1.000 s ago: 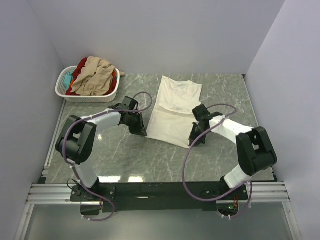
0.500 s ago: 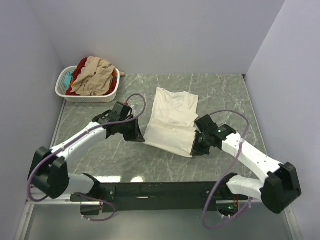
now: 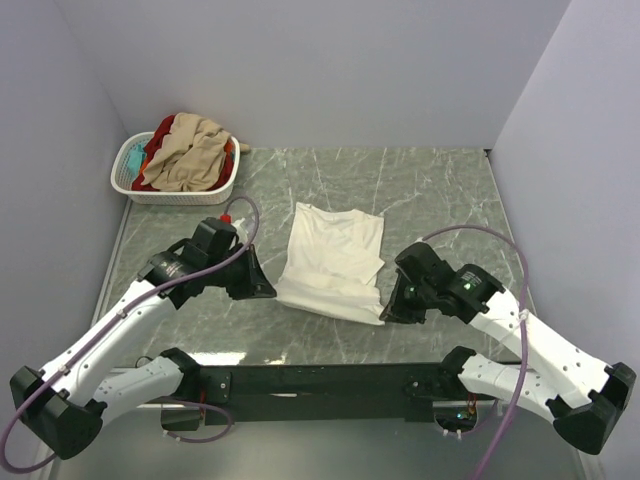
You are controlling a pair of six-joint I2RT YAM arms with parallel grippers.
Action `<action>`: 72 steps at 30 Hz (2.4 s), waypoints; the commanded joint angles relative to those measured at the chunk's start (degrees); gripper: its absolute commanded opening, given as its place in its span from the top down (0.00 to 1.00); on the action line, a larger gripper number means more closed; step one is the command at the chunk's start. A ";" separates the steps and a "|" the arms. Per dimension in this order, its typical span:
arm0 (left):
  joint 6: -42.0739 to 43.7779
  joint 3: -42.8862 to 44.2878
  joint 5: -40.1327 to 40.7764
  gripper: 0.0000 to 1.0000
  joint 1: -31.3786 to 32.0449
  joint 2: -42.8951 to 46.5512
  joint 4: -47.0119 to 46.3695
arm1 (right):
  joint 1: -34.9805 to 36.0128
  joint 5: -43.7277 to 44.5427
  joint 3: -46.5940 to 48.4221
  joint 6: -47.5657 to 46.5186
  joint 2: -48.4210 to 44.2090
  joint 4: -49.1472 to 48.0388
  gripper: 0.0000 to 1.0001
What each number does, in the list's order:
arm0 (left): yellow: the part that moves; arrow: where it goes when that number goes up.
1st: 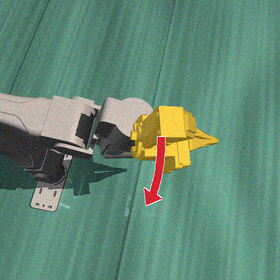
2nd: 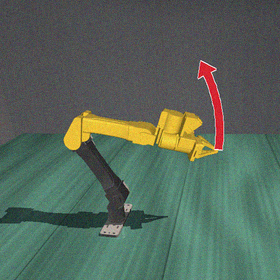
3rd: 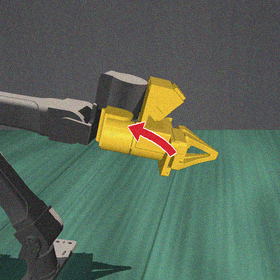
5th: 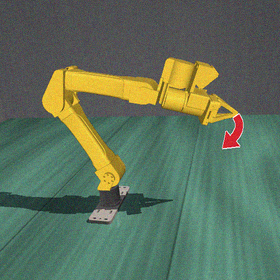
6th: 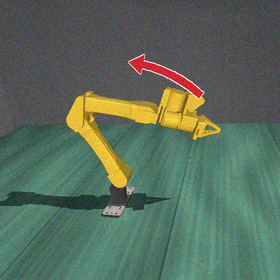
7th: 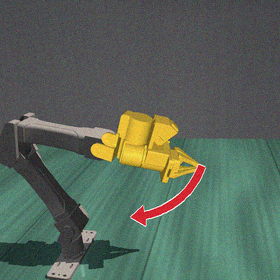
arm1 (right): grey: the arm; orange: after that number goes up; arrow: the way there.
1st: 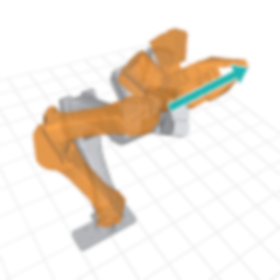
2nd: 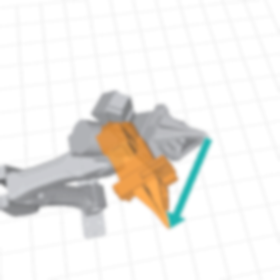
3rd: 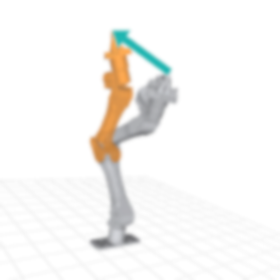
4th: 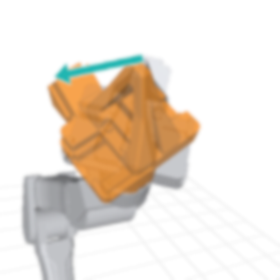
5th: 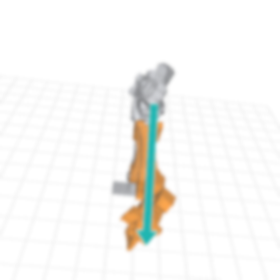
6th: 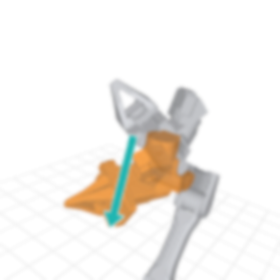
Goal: Fold and stack the t-shirts
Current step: Fold the tshirt
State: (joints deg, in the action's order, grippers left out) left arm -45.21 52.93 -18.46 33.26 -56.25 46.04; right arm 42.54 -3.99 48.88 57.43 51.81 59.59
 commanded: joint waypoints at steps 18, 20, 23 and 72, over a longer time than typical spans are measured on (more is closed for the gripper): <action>-0.85 10.97 2.12 0.99 -4.42 -12.04 -9.39 | -8.86 11.11 11.93 -1.78 7.68 -5.88 1.00; -0.06 11.41 0.80 1.00 -6.35 -13.96 -10.35 | -10.63 10.50 13.25 -3.02 9.53 -6.33 1.00; 1.44 12.81 -1.31 1.00 -8.38 -16.34 -11.94 | -13.97 9.79 15.18 -5.66 12.43 -7.30 1.00; 6.62 49.81 -11.70 0.38 -21.04 -66.18 -18.63 | -30.33 0.22 55.96 -21.39 65.96 -10.37 0.63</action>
State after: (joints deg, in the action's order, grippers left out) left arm -38.92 98.48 -31.83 12.58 -122.23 29.10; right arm 12.95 -2.28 101.25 37.80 118.04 50.72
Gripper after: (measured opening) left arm 0.582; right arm 0.338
